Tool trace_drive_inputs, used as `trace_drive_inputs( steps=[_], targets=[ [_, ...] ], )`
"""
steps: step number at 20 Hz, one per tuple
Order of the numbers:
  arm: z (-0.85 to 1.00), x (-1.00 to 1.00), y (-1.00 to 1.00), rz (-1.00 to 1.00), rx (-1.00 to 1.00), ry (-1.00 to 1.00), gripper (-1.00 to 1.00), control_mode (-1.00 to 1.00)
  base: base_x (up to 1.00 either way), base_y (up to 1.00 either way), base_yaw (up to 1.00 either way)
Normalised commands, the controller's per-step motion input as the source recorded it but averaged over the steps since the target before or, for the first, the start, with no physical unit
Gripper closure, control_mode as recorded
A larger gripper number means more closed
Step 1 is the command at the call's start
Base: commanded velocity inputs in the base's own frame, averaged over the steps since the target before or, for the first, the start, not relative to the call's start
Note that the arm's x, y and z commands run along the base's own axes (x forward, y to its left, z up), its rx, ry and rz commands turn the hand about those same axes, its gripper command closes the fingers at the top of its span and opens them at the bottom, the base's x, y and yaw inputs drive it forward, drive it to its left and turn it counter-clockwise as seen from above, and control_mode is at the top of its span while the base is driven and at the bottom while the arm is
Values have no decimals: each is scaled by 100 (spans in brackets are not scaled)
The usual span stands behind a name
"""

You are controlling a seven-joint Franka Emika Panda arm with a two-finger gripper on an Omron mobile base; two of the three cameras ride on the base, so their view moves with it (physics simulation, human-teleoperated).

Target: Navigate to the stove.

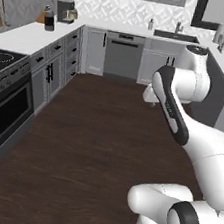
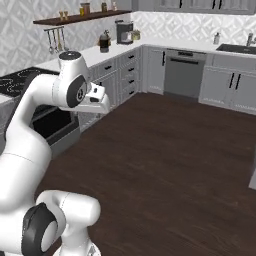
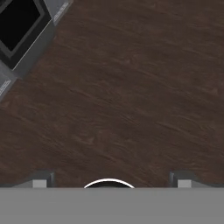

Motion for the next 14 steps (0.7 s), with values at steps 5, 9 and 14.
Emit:
trace_drive_inputs(
  steps=[5, 9, 14],
  targets=[
    [0, 0, 0, 0, 0, 0, -100, 100, 100, -6, 36],
    [0, 0, 0, 0, 0, 0, -100, 100, 100, -2, 39],
    [0, 0, 0, 0, 0, 0, -100, 100, 100, -3, 43]
  ],
)
